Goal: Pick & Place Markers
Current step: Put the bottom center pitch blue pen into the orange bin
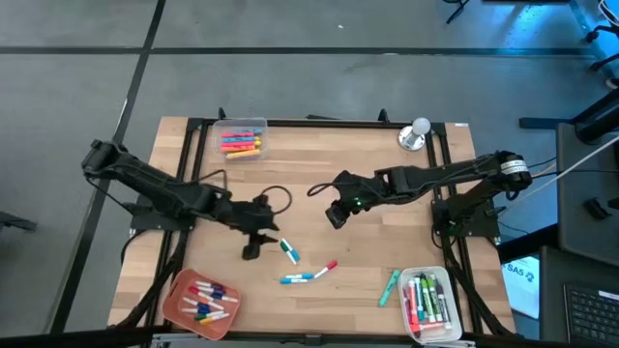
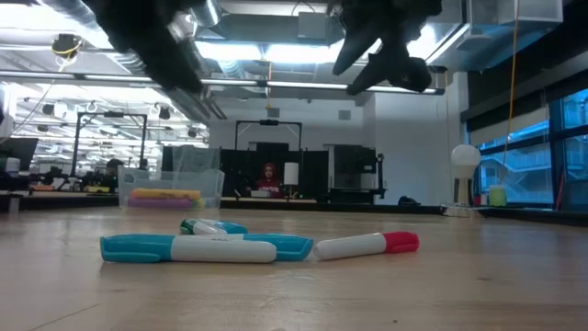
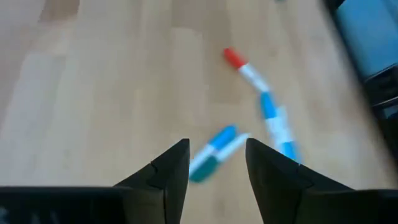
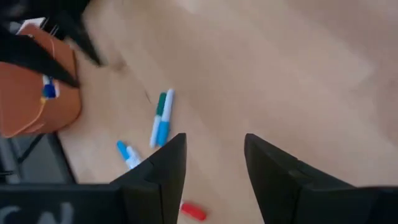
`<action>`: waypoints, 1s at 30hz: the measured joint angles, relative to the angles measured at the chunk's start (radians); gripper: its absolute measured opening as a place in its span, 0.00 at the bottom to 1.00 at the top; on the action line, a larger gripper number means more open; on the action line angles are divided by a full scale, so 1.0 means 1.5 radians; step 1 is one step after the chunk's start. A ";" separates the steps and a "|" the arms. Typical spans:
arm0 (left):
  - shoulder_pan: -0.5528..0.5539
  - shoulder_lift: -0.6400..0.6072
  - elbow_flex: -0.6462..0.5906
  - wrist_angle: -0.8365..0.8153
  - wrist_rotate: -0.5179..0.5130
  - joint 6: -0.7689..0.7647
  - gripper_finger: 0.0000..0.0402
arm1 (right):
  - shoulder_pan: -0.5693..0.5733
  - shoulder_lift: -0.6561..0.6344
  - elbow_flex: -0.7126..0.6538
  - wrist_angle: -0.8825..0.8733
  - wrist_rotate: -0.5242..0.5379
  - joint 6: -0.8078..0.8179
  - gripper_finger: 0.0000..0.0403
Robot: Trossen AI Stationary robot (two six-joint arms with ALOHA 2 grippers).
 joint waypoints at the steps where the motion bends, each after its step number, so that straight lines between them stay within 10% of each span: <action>1: 0.009 0.019 0.000 0.009 0.000 0.032 0.38 | 0.001 0.000 0.000 -0.001 -0.014 0.006 0.40; 9: 0.031 0.174 0.000 0.083 0.044 0.211 0.37 | 0.030 0.010 0.000 0.000 -0.003 0.067 0.40; 30: 0.025 0.304 0.001 0.160 0.016 0.172 0.25 | 0.054 0.031 0.000 0.010 0.019 0.091 0.40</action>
